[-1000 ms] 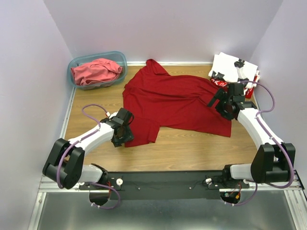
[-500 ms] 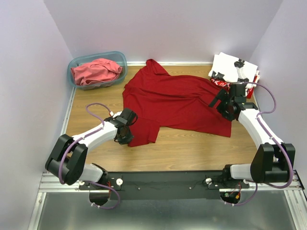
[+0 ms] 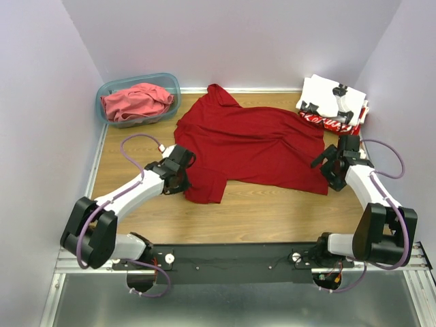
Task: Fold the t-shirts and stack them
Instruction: Flatten the tshirt out
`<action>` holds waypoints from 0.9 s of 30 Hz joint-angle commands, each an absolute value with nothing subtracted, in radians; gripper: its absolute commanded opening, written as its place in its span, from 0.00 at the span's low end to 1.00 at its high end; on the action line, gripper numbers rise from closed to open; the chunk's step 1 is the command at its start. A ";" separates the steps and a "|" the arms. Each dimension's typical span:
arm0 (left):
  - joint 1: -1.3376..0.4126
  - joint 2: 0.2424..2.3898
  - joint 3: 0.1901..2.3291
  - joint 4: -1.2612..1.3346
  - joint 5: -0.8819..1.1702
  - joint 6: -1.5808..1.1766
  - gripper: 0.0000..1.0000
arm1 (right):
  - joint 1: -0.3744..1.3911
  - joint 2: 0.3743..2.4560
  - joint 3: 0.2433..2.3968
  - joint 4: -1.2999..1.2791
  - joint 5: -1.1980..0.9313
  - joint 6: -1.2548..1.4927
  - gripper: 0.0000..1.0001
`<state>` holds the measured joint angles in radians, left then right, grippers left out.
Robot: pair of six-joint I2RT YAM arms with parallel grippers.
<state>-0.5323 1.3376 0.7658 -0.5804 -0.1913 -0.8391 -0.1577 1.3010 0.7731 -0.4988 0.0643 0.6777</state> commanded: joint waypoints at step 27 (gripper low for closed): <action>-0.534 1.193 0.865 -0.522 -0.241 -0.703 0.00 | -0.184 1.414 0.624 -0.526 0.285 0.808 0.48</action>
<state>-0.5323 1.2293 0.8635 -0.5045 -0.2256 -0.6960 -0.1722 1.3556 0.6621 -0.5541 0.2756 0.7773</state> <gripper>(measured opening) 0.008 0.524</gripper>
